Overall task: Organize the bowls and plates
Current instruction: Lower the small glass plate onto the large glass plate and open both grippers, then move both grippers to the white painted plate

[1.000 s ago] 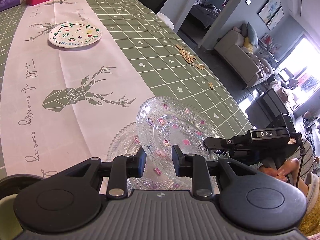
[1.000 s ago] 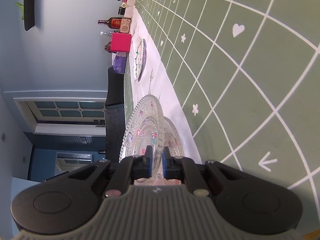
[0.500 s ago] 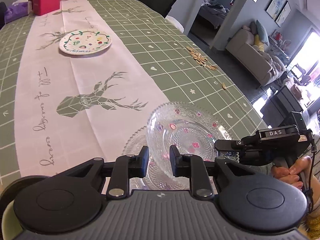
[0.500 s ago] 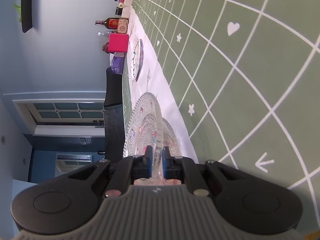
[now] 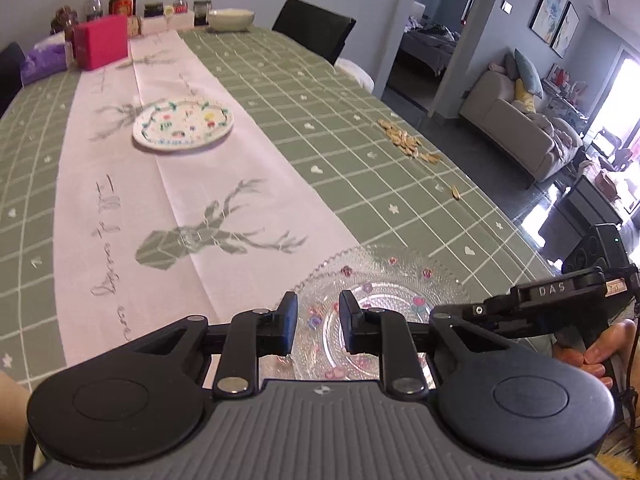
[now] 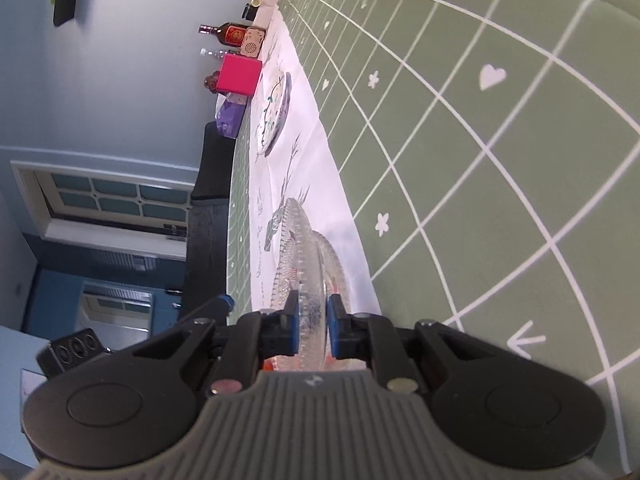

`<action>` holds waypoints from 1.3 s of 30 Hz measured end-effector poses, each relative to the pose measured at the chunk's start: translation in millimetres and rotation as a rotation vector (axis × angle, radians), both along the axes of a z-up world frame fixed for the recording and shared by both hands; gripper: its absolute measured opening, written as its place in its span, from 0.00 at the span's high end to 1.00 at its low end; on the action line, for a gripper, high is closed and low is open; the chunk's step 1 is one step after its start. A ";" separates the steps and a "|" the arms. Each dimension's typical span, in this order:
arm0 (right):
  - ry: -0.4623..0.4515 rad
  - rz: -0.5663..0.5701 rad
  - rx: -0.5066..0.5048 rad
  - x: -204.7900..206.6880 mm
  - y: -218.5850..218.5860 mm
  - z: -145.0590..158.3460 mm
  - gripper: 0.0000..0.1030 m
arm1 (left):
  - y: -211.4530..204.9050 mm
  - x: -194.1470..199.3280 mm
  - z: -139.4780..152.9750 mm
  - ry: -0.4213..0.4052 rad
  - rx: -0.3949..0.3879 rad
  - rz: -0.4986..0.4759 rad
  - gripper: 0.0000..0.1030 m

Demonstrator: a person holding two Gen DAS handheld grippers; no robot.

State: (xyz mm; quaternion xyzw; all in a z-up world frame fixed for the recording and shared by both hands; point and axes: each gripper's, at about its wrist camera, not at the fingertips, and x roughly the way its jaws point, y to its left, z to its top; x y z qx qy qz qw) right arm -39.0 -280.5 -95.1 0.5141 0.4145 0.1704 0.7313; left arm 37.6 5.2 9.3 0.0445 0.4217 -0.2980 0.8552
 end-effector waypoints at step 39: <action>-0.242 0.148 -0.747 8.8 100.9 49.4 0.47 | 27.0 2.0 17.4 -0.092 0.052 0.122 0.60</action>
